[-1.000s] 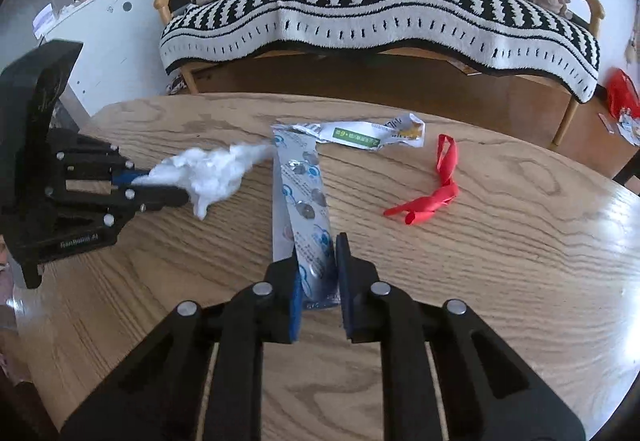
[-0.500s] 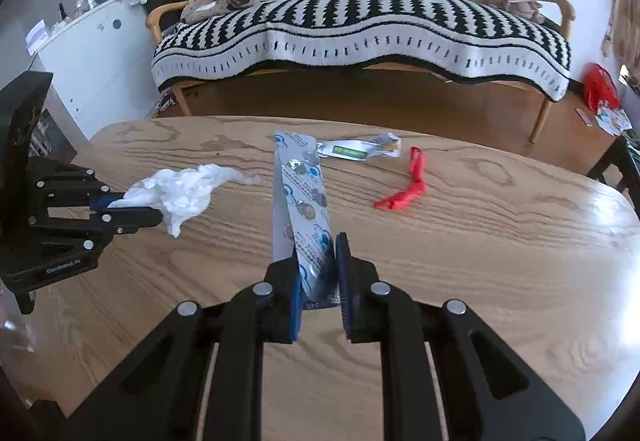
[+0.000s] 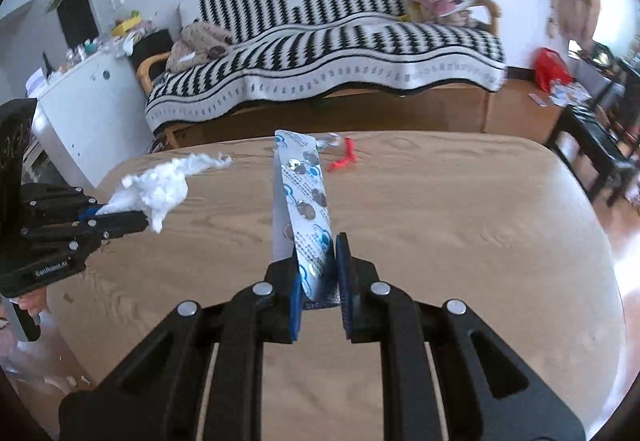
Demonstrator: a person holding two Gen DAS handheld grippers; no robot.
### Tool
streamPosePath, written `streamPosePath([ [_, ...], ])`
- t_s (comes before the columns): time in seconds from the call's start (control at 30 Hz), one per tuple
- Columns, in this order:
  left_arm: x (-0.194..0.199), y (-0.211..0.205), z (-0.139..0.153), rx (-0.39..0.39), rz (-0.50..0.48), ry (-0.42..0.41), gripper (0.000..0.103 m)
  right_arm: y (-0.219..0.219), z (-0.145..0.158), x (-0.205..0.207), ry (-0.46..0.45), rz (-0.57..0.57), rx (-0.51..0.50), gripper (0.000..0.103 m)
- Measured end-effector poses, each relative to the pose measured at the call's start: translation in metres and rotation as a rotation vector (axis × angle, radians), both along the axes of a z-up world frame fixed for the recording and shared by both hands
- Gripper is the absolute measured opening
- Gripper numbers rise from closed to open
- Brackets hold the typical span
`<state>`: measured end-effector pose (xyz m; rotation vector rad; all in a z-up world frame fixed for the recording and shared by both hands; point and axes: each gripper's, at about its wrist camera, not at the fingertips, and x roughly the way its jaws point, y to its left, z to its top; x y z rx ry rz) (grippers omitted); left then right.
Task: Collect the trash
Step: 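Carry the tissue and blister pack over the black bin and open both grippers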
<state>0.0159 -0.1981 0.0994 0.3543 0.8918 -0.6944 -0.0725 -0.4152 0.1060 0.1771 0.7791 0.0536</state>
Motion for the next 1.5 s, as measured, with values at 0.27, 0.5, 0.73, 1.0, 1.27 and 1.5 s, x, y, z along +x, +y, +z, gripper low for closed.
streamPosePath([
  [0.27,-0.139,-0.061,-0.005,-0.073,-0.177,0.099,0.008,-0.047,-0.001,-0.165,-0.003,-0.152,-0.02,0.015],
  [0.5,-0.227,-0.115,-0.036,-0.092,-0.279,0.203,0.008,-0.083,-0.012,-0.26,-0.001,-0.285,-0.002,0.015],
  [0.73,-0.287,-0.154,-0.114,-0.074,-0.275,0.314,0.008,-0.094,-0.089,-0.345,0.008,-0.514,0.141,0.015],
  [1.0,-0.286,-0.169,-0.22,0.039,-0.207,0.459,0.008,-0.105,-0.216,-0.387,0.239,-0.644,0.408,0.015],
  [1.27,-0.273,-0.172,-0.238,0.052,-0.153,0.513,0.008,-0.106,-0.226,-0.37,0.284,-0.63,0.345,0.015],
  [1.5,-0.281,-0.165,-0.238,0.04,-0.16,0.526,0.008,-0.113,-0.229,-0.356,0.302,-0.639,0.365,0.015],
])
